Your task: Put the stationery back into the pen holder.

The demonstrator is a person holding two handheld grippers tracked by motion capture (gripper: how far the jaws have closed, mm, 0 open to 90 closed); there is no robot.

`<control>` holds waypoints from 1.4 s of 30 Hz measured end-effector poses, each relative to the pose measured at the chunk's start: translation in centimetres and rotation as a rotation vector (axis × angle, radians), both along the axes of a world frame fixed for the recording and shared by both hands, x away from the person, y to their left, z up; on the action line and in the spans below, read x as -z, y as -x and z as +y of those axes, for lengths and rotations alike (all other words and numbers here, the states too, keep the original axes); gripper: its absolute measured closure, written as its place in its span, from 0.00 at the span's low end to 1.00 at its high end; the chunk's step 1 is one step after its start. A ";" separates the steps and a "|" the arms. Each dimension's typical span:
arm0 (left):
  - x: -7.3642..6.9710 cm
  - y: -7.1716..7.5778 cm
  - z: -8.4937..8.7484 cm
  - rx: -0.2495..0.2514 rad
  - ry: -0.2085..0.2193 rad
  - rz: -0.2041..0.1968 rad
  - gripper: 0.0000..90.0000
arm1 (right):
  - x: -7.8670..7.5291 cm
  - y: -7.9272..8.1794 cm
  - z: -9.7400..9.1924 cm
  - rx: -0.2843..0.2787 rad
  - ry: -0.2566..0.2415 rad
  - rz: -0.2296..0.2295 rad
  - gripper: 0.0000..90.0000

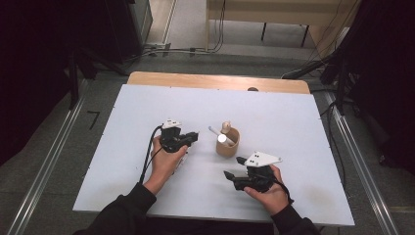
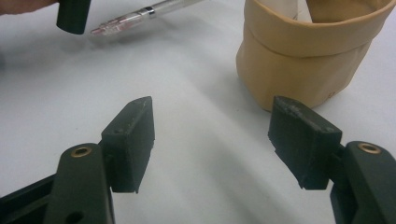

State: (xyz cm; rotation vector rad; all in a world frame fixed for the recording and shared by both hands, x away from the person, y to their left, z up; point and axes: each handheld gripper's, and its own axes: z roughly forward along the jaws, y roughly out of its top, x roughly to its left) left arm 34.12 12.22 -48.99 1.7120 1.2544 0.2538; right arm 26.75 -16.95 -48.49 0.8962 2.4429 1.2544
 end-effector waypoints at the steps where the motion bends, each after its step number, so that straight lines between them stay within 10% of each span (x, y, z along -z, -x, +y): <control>1: -0.2 0.1 0.1 0.003 0.005 -0.003 0.91 | 0.0 0.0 0.0 0.000 -0.001 -0.001 0.33; 42: -5.9 4.3 -0.4 0.118 0.098 -0.142 0.91 | -0.8 -0.1 0.6 0.012 -0.053 0.002 0.34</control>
